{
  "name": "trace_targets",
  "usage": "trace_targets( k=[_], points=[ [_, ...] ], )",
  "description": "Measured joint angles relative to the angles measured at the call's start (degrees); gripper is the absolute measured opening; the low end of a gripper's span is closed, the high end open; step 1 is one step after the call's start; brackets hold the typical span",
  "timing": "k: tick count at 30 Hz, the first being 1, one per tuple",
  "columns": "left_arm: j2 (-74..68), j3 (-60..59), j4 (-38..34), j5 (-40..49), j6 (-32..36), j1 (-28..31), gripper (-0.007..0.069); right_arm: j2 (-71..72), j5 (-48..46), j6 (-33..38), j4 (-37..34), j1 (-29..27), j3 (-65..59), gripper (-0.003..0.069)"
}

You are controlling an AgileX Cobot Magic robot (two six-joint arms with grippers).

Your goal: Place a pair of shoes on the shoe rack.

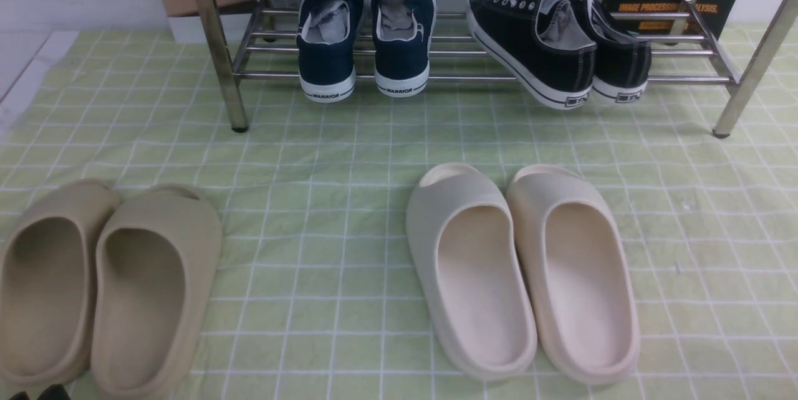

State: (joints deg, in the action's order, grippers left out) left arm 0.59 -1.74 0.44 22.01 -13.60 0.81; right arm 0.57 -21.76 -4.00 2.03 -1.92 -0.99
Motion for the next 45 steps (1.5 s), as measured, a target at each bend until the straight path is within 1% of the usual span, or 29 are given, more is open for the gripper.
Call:
trace_targets(
  k=[45],
  points=[
    [0.0,0.0,0.0,0.0,0.0,0.0,0.0239,0.0,0.0,0.0,0.0,0.0,0.0,0.0022]
  ],
)
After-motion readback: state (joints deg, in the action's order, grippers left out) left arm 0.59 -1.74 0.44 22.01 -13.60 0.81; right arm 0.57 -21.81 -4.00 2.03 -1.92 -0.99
